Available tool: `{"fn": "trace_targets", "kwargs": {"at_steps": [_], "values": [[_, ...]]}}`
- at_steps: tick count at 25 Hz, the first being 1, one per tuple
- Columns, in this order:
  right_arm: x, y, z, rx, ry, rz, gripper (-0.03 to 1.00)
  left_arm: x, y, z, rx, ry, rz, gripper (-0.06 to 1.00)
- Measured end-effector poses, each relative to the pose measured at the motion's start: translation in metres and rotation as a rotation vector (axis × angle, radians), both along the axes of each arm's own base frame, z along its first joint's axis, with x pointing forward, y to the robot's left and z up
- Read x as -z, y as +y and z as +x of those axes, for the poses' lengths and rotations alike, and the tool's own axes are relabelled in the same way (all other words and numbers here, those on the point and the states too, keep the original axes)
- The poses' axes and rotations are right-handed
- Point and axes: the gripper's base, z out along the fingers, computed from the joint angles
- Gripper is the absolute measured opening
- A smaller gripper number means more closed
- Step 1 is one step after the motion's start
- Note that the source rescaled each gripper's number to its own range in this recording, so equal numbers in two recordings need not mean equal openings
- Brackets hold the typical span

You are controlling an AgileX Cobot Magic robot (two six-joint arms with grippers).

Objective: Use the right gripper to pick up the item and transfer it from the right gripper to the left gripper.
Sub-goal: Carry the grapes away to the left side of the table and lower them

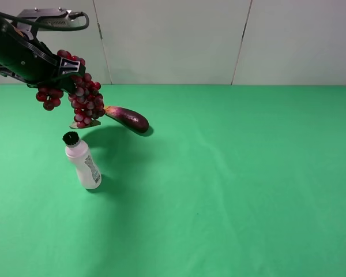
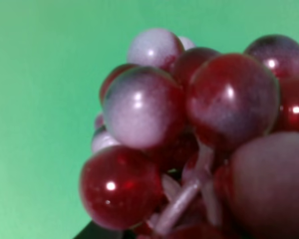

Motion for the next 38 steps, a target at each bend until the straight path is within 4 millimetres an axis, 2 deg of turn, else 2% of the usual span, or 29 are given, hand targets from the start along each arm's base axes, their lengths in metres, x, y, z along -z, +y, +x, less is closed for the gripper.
{"fn": "trace_targets", "kwargs": {"at_steps": [5, 13, 18, 22, 30, 38], "values": [[0.000, 0.000, 0.000, 0.000, 0.000, 0.000, 1.00, 0.008, 0.011, -0.003, -0.055, 0.031, 0.012, 0.01], [0.000, 0.000, 0.000, 0.000, 0.000, 0.000, 1.00, 0.031, 0.035, -0.015, -0.135, 0.113, 0.035, 0.01], [0.000, 0.000, 0.000, 0.000, 0.000, 0.000, 1.00, 0.037, 0.048, -0.017, -0.175, 0.094, 0.029, 0.01], [0.000, 0.000, 0.000, 0.000, -0.001, 0.000, 1.00, 0.042, 0.050, -0.016, -0.180, 0.070, 0.027, 0.01], [0.000, 0.000, 0.000, -0.001, -0.001, 0.001, 1.00, 0.073, 0.049, -0.004, -0.180, 0.097, 0.030, 0.01], [0.000, 0.000, 0.000, -0.001, -0.001, 0.001, 1.00, 0.090, 0.049, 0.003, -0.179, 0.099, 0.029, 0.00]]}}
